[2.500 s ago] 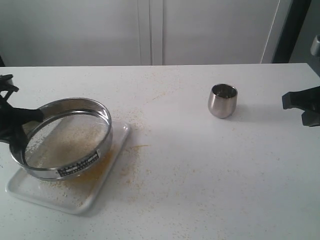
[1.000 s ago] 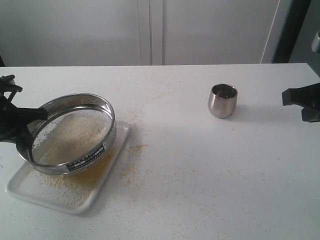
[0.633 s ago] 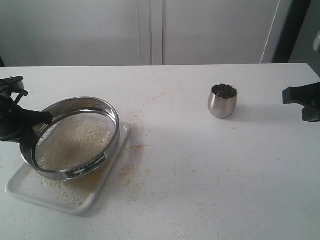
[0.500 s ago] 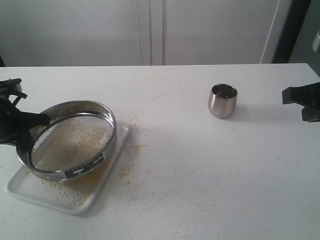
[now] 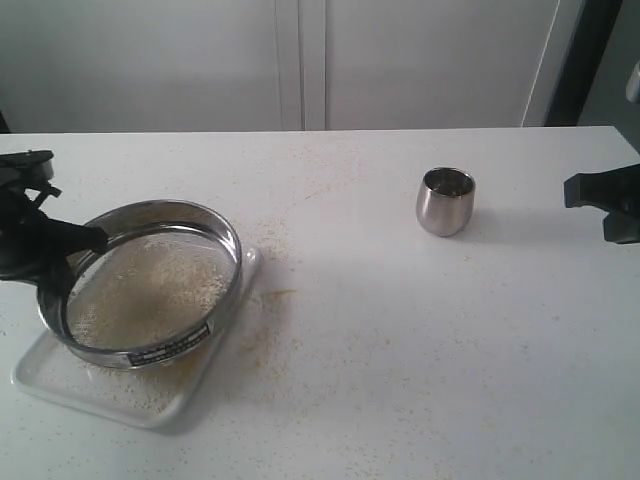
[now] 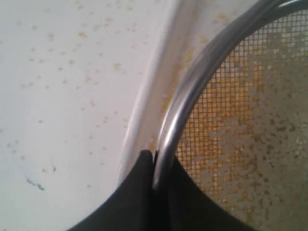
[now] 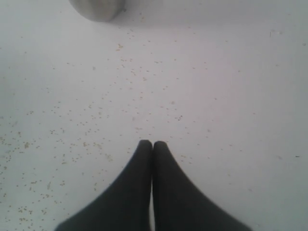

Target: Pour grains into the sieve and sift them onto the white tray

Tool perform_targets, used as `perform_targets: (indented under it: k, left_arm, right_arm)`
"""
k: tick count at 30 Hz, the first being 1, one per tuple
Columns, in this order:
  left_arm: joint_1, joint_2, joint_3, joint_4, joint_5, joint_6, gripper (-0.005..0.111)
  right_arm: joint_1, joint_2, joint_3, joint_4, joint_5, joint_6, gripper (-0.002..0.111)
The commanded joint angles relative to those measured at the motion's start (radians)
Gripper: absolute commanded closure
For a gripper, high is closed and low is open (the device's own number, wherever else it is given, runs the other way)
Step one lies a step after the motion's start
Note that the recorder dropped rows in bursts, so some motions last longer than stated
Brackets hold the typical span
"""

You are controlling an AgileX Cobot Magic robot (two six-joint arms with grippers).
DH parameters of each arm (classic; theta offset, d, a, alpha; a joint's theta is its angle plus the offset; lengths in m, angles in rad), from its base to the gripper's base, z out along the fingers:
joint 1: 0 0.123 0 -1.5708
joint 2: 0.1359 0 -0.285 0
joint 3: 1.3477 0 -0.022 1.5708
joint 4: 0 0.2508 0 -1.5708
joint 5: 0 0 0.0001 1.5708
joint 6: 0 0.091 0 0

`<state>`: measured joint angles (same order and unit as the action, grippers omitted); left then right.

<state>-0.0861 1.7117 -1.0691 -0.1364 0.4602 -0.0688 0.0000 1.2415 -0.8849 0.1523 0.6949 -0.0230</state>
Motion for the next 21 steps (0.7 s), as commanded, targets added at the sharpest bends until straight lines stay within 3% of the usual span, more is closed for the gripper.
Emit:
perform_targets:
  k: [1, 4, 7, 10, 15, 17, 19, 21]
  left_arm:
    - [0.017, -0.026, -0.001, 0.023, -0.065, -0.075, 0.107]
    - [0.046, -0.017, -0.001, 0.009, 0.002, -0.159, 0.107]
    - [0.0, -0.032, -0.001, 0.007, 0.062, -0.087, 0.107]
    - [-0.033, -0.037, -0.001, 0.064, -0.014, -0.004, 0.107]
    - [0.027, -0.012, -0.001, 0.066, 0.004, -0.246, 0.107]
    - [-0.004, -0.024, -0.001, 0.044, 0.041, -0.177, 0.107]
    - [-0.046, -0.032, 0.002, 0.049, 0.002, -0.081, 0.107]
    - [-0.051, -0.026, 0.002, 0.098, -0.039, -0.086, 0.107]
  right_arm:
    - [-0.006, -0.007, 0.004, -0.004, -0.012, 0.003, 0.108]
    - [-0.006, -0.007, 0.004, -0.004, -0.012, 0.003, 0.108]
    - [-0.006, -0.007, 0.004, -0.004, -0.012, 0.003, 0.108]
    - [-0.006, -0.007, 0.004, -0.004, -0.012, 0.003, 0.108]
    - [-0.006, -0.007, 0.004, -0.004, -0.012, 0.003, 0.108]
    - [-0.006, -0.007, 0.004, -0.004, -0.012, 0.003, 0.108]
    - [-0.006, -0.007, 0.004, -0.004, -0.012, 0.003, 0.108]
    - [-0.006, -0.007, 0.004, -0.004, -0.012, 0.003, 0.108]
